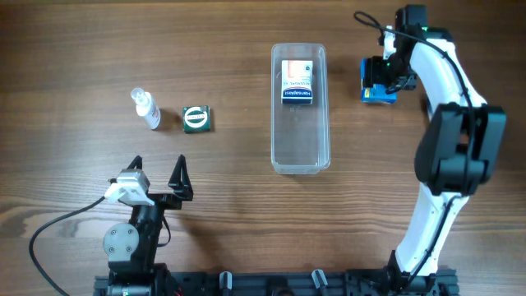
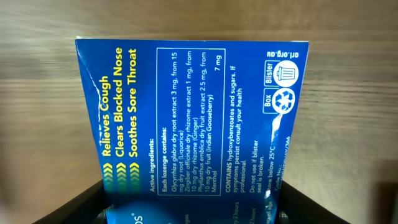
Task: Pack container
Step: 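Carry the blue box into the container and release it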
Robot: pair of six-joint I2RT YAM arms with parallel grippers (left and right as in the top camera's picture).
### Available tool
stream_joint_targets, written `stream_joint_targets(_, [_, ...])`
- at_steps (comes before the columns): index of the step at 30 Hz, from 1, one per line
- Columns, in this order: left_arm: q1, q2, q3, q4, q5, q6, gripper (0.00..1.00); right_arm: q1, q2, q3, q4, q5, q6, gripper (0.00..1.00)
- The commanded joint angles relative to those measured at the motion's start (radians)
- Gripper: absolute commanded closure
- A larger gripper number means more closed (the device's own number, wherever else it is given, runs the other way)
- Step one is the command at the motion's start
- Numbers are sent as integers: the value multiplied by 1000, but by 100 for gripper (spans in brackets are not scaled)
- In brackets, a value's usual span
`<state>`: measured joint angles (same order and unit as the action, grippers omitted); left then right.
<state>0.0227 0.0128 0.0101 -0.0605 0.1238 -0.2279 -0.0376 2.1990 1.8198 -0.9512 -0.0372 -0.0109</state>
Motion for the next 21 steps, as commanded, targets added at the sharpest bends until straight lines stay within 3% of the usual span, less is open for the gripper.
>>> stream_joint_targets(1, [8, -10, -5, -6, -10, -13, 0, 80, -220, 7, -15, -71, 49, 28])
stream_joint_targets(8, [8, -10, -5, -6, -10, -13, 0, 298, -366, 7, -24, -21, 150, 28])
stream_joint_targets(14, [8, -10, -5, -6, -10, -13, 0, 438, -285, 4, -25, 90, 241, 28])
stream_joint_targets(21, [8, -10, -5, -6, -10, -13, 0, 467, -160, 4, 21, 97, 330, 27])
